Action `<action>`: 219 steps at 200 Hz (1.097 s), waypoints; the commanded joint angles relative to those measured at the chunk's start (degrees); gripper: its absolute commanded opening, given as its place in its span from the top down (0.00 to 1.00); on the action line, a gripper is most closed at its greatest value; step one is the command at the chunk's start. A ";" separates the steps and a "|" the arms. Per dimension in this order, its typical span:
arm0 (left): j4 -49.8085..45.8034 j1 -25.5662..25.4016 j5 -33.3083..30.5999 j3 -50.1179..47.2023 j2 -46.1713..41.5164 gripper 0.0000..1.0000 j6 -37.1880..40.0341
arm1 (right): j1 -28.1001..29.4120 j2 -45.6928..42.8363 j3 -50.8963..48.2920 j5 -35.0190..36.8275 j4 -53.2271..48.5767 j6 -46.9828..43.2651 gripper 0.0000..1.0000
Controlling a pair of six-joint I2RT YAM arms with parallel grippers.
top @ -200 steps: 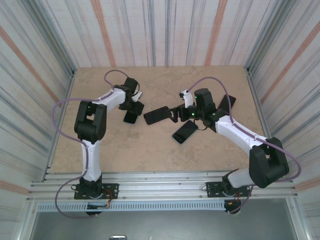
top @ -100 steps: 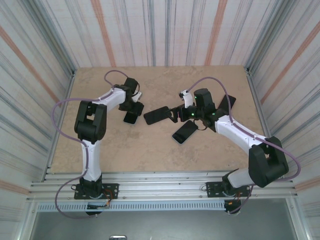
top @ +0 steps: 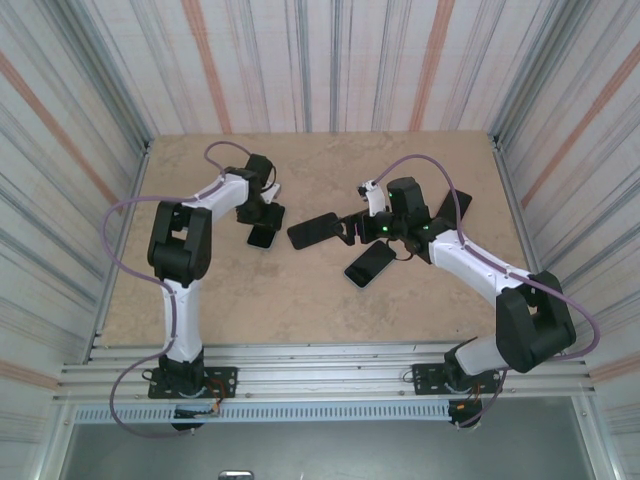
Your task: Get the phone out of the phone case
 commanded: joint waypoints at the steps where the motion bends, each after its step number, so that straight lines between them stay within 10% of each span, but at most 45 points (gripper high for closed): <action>1: -3.62 0.14 2.95 0.98 -0.42 0.34 -1.66 | 0.29 0.49 1.19 -0.01 0.65 1.26 0.01; 124: 10.83 -0.87 13.67 -6.99 -22.39 0.37 -14.04 | 3.19 5.37 -1.93 -0.58 16.34 16.02 0.04; 219: 21.49 -6.57 16.33 -13.58 -29.61 0.39 -22.77 | 8.80 12.46 2.23 4.88 22.03 23.39 0.29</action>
